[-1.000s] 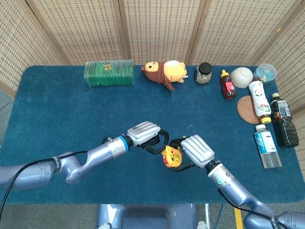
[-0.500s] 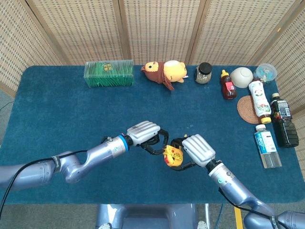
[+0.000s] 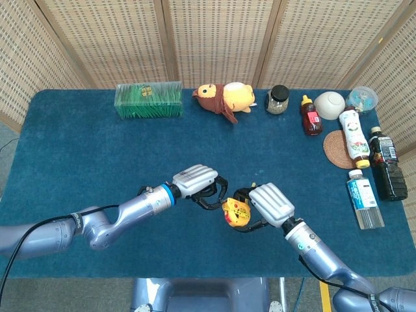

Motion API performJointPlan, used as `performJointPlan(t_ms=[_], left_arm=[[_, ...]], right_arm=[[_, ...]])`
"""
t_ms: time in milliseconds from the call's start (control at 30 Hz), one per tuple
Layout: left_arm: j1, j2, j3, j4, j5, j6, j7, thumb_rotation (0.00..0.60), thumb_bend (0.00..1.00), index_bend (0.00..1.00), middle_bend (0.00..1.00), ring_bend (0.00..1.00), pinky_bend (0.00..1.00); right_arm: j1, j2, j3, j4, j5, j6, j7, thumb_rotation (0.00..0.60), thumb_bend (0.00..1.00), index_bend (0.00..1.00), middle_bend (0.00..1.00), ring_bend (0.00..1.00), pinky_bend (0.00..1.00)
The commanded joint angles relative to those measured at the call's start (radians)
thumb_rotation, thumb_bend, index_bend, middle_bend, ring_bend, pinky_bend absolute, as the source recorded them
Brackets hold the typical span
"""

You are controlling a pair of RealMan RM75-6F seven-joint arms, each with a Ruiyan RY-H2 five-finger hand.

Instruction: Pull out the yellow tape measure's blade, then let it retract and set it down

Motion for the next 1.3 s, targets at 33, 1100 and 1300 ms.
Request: performJointPlan(t_ms=[33, 1100, 1300], left_arm=[[0.000, -0.001, 0.000, 0.001, -0.002, 0.002, 0.000, 0.593, 0.34, 0.57, 0.94, 0.92, 0.93], [0.105, 0.105, 0.077, -0.031, 0.051, 0.029, -0.073, 0.599, 0.35, 0.60, 0.94, 0.92, 0.93], [0.148, 0.143, 0.108, -0.039, 0.081, 0.047, -0.105, 0.599, 0.35, 0.60, 0.94, 0.92, 0.93]], right_arm=[[-0.001, 0.001, -0.001, 0.000, -0.001, 0.001, 0.000, 0.390, 0.22, 0.52, 0.57, 0.58, 0.56], [-0.016, 0.048, -0.039, 0.067, 0.006, -0.027, -0.043, 0.388, 0.22, 0.53, 0.58, 0.59, 0.57], [-0.020, 0.055, -0.051, 0.094, -0.016, -0.030, -0.041, 0.386, 0.22, 0.54, 0.58, 0.59, 0.57]])
